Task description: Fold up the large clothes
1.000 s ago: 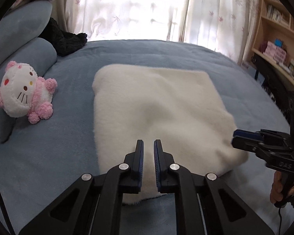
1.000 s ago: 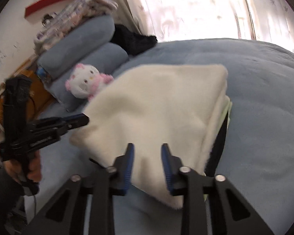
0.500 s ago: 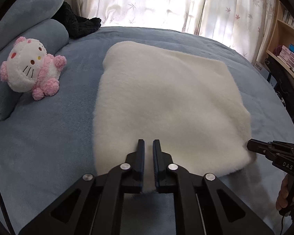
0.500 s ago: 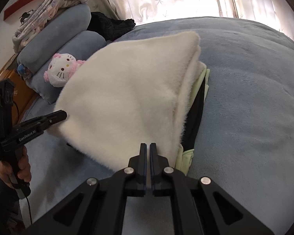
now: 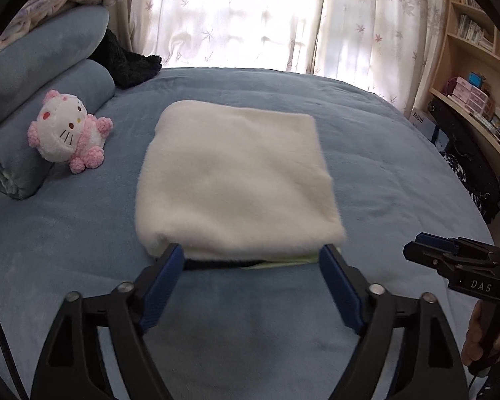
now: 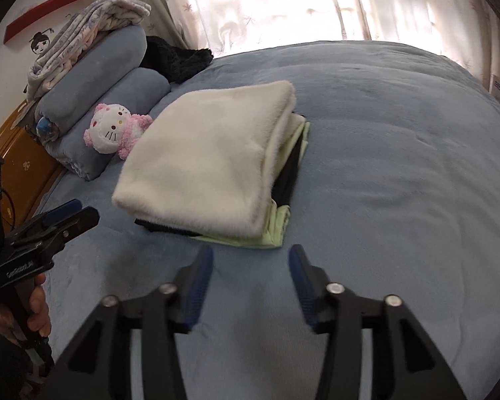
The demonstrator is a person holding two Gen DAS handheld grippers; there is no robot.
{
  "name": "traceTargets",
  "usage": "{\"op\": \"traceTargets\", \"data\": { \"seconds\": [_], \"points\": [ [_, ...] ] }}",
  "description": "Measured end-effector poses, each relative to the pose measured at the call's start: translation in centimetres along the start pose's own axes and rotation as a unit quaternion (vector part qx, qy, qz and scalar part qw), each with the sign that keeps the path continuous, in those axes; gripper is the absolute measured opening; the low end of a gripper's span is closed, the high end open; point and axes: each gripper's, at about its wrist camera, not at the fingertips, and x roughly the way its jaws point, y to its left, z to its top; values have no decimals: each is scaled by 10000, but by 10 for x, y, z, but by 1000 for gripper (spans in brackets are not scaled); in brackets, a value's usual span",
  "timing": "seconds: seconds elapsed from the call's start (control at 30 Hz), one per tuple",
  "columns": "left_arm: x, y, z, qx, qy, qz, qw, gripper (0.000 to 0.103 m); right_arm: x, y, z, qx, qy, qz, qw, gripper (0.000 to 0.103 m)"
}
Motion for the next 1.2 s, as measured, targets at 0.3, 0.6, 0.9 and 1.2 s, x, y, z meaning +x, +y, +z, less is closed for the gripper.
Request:
{"op": "traceTargets", "data": {
  "seconds": [0.3, 0.6, 0.9, 1.2],
  "points": [
    [-64, -67, -70, 75, 181, 406, 9990, 89, -70, -9, -72, 242, 110, -574, 9980, 62],
    [-113, -119, -132, -58, 292, 536, 9981, 89, -136, -6, -147, 312, 58, -941, 9951, 75],
    [-160, -154, -153, -44, 138, 557, 9983, 89, -174, -4, -180, 476, -36, -830, 9954, 75],
    [-189, -168, -148, 47, -42, 508, 9987, 89, -214, -3, -179, 484, -559, -928, 9929, 75]
  ]
}}
